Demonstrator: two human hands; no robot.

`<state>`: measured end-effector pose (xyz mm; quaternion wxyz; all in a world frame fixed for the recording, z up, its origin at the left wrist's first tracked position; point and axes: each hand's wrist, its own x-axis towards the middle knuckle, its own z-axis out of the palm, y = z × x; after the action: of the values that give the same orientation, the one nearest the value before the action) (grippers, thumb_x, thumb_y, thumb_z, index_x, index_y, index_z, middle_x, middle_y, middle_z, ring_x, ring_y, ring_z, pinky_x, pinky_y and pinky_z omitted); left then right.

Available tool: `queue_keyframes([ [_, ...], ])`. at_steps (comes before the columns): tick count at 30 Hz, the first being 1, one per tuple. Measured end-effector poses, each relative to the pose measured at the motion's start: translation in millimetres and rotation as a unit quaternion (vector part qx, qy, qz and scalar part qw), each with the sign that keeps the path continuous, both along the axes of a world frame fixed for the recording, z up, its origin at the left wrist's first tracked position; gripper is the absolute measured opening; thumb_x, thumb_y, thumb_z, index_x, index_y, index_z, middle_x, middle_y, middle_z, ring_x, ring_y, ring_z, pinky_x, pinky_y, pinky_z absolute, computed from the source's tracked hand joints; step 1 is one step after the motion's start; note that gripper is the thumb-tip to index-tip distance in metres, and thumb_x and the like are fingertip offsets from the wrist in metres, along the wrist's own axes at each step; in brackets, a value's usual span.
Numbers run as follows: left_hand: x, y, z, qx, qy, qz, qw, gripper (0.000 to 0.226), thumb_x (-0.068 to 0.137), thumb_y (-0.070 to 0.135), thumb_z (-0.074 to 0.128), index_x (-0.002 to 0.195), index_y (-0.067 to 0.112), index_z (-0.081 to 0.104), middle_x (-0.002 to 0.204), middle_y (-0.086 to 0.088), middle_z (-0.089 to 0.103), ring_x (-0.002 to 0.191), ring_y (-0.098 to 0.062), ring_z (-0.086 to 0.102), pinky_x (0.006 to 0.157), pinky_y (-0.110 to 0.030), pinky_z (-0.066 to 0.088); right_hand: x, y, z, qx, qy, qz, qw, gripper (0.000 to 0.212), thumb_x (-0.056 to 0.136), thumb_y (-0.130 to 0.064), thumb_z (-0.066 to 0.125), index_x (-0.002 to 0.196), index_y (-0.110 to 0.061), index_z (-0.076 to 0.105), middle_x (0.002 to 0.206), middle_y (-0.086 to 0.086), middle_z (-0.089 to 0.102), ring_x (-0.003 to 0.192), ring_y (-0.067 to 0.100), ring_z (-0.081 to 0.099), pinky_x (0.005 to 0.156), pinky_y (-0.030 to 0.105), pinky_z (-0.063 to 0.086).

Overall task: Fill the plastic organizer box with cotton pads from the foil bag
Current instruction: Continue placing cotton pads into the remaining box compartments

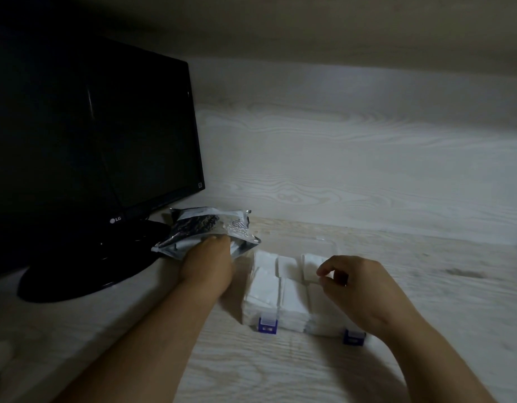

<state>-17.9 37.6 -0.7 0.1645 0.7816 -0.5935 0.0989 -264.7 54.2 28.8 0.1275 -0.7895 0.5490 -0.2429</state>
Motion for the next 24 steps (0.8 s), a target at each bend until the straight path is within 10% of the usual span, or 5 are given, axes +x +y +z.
queue_keyframes([
  [7, -2, 17, 19, -0.094, 0.052, 0.007, 0.994, 0.023, 0.084, 0.012, 0.054, 0.107, 0.018, 0.055, 0.106, -0.010, 0.067, 0.100, -0.033, 0.062, 0.072, -0.034, 0.046, -1, -3, -2, 0.001, -0.010, -0.004, 1.000, 0.016, 0.091, -0.028, 0.057, 0.096, -0.039, 0.067, 0.084, -0.015, 0.060, 0.072, 0.005, 0.059, 0.064, 0.020, 0.050],
  [15, -6, 10, 21, -0.227, 0.377, -0.046, 0.897, 0.023, 0.079, -0.002, 0.058, 0.069, 0.018, 0.054, 0.065, 0.000, 0.060, 0.067, -0.024, 0.059, 0.059, -0.032, 0.042, 0, -8, -5, -0.027, -0.078, -0.023, 0.996, 0.018, 0.090, -0.019, 0.059, 0.085, -0.033, 0.067, 0.081, -0.014, 0.067, 0.073, 0.003, 0.063, 0.068, 0.025, 0.055],
  [24, -50, 11, 31, -0.118, 0.460, -0.205, 0.856, 0.034, 0.078, -0.004, 0.065, 0.065, 0.026, 0.060, 0.061, -0.002, 0.063, 0.065, -0.028, 0.068, 0.067, -0.046, 0.057, 0, -9, -2, -0.024, -0.199, -0.026, 0.979, 0.007, 0.094, -0.028, 0.060, 0.087, -0.027, 0.059, 0.080, -0.009, 0.067, 0.062, 0.002, 0.064, 0.049, 0.010, 0.046],
])
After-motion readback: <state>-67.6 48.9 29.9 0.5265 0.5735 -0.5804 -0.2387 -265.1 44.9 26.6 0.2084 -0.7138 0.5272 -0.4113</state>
